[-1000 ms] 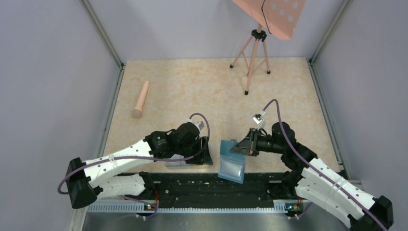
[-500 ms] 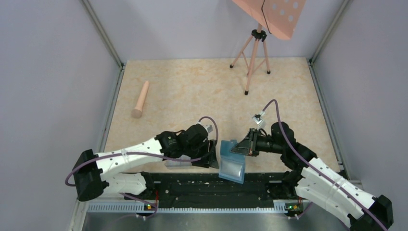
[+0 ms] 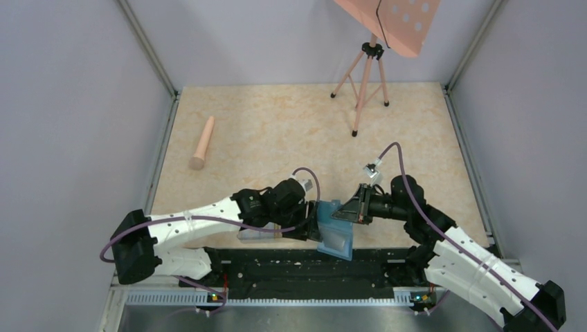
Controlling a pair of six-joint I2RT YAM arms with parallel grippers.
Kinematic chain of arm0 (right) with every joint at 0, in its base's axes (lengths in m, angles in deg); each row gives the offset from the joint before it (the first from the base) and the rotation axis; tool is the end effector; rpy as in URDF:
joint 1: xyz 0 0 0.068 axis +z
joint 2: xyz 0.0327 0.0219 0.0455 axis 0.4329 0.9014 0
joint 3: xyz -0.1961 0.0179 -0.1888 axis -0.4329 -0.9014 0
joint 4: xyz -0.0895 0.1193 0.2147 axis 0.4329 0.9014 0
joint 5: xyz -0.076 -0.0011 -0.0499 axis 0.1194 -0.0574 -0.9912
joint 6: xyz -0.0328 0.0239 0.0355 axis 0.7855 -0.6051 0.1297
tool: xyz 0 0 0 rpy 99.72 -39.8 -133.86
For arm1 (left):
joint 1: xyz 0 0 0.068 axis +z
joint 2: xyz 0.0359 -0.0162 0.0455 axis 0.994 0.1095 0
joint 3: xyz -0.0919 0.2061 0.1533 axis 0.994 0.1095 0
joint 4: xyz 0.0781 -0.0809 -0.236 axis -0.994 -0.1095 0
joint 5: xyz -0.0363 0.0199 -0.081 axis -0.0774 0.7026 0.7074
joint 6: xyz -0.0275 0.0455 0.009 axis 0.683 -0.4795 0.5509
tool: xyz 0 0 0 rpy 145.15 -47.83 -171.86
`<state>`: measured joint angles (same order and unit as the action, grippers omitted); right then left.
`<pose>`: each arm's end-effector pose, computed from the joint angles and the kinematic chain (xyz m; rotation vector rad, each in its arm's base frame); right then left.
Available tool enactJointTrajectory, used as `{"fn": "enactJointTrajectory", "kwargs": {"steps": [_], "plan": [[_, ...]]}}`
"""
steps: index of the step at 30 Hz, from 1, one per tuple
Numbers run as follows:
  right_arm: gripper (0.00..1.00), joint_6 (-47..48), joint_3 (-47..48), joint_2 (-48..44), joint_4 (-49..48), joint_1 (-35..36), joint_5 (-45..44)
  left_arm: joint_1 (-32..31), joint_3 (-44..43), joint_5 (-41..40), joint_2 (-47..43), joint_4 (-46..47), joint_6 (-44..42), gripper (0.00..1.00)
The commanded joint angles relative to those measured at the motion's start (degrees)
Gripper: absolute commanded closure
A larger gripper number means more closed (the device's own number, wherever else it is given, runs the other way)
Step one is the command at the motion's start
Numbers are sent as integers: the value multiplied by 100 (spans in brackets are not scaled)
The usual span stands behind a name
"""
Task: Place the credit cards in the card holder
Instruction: Open the card holder.
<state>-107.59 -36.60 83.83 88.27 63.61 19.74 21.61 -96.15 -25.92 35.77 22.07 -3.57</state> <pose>0.1162 0.1144 0.2444 -0.0111 2.2702 1.5646 0.1102 -0.2252 0.2378 0.2622 2.8160 -0.9845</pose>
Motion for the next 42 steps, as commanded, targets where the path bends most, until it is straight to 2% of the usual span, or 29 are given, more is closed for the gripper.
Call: {"fn": "enactJointTrajectory", "kwargs": {"steps": [1, 10, 22, 25, 30, 35, 42], "plan": [[100, -138, 250, -127, -357, -54, 110, -47, 156, 130, -164, 682, 59, 39], [100, -323, 132, -176, -607, -55, 158, -34, 992, 326, -1236, 1951, 273, 34], [100, -614, -35, -284, -812, -53, 231, -21, 1591, -428, -2301, 2439, 526, 23], [100, -583, 13, -348, -716, -53, 82, -21, 1369, -493, -2262, 1986, 307, 24], [100, -500, 154, -332, -149, -53, -411, -97, 102, -732, -1730, 250, -433, 29], [100, -461, 339, -101, 467, -52, -793, -769, -1154, -1831, -1086, -891, -970, 29], [100, -474, 465, 186, 785, -55, -956, -1594, -2677, -2858, 517, -1995, -1197, 28]]}}
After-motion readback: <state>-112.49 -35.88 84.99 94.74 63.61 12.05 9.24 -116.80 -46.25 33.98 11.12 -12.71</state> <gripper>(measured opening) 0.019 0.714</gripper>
